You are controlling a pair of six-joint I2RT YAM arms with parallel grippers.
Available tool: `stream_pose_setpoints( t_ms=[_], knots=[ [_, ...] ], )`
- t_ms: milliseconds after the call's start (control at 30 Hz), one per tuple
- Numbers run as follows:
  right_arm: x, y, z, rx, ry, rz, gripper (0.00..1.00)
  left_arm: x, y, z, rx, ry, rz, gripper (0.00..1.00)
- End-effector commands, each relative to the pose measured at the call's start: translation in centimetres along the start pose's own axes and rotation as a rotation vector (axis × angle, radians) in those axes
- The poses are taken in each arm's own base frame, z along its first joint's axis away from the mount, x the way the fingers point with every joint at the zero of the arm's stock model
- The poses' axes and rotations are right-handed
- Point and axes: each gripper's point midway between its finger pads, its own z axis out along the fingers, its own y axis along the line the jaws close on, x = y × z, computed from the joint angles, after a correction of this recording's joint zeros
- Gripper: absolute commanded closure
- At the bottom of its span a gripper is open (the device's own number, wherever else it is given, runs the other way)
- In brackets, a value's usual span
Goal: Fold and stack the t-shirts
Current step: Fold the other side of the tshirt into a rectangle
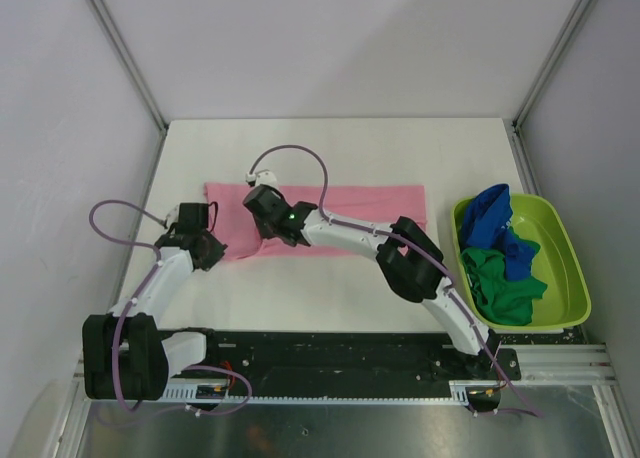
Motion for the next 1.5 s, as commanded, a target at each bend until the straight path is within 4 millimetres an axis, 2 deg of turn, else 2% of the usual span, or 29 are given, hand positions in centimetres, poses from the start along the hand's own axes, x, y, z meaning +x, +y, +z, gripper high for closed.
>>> stream_pose_setpoints(
  t_ms=[0, 300, 600, 867, 1133, 1267, 1467],
  knots=[
    [-3.6, 2.1, 0.1, -0.047, -0.089, 0.000, 0.65, -1.9, -0.6, -0.8, 0.012, -0.060, 0.003, 1.00],
    [-3.0, 2.7, 1.4, -0.055, -0.065, -0.021, 0.62, -1.9, -0.5, -0.8, 0.009, -0.061, 0.006, 1.00],
    [-2.0, 4.2, 2.1, -0.090, -0.056, -0.059, 0.58, -1.7, -0.4, -0.6, 0.003, -0.055, 0.002, 1.00],
    [-1.9, 4.4, 3.0, -0.076, -0.062, -0.074, 0.58, -1.6, -0.4, -0.5, 0.001, -0.050, 0.004, 1.00],
    [-0.9, 4.2, 4.5, -0.057, -0.040, -0.087, 0.58, -1.6, -0.3, -0.4, -0.002, -0.049, 0.007, 1.00],
    [-1.0, 3.7, 4.6, -0.033, -0.043, -0.084, 0.63, -1.6, -0.3, -0.4, -0.003, -0.047, 0.008, 1.00],
    [-1.5, 2.9, 4.1, 0.000, -0.051, -0.076, 0.80, -1.6, -0.3, -0.4, -0.003, -0.050, 0.007, 1.00]
  ],
)
